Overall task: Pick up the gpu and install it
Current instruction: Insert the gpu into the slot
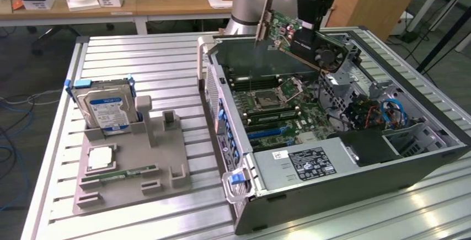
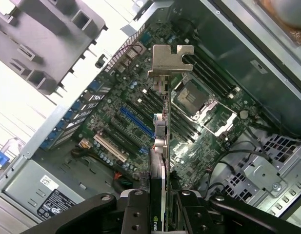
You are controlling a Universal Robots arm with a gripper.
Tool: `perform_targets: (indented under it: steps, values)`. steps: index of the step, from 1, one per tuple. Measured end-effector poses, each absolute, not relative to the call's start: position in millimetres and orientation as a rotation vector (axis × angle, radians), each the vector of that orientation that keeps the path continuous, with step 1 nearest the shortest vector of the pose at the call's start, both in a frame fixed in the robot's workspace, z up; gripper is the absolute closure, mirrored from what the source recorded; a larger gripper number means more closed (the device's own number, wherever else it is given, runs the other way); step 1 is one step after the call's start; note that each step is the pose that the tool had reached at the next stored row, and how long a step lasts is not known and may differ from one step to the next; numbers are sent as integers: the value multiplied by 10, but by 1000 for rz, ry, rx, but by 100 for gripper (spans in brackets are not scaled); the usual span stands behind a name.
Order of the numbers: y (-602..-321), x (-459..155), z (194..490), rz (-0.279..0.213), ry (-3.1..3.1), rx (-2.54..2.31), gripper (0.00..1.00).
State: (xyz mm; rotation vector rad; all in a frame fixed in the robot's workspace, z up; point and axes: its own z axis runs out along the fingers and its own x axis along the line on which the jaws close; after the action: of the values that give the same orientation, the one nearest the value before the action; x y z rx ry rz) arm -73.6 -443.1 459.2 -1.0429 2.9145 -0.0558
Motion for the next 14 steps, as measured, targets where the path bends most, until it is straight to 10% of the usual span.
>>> perform_targets:
  steps: [14]
  values:
    - [-4430,-735,4592,-53,2869,-1158,74]
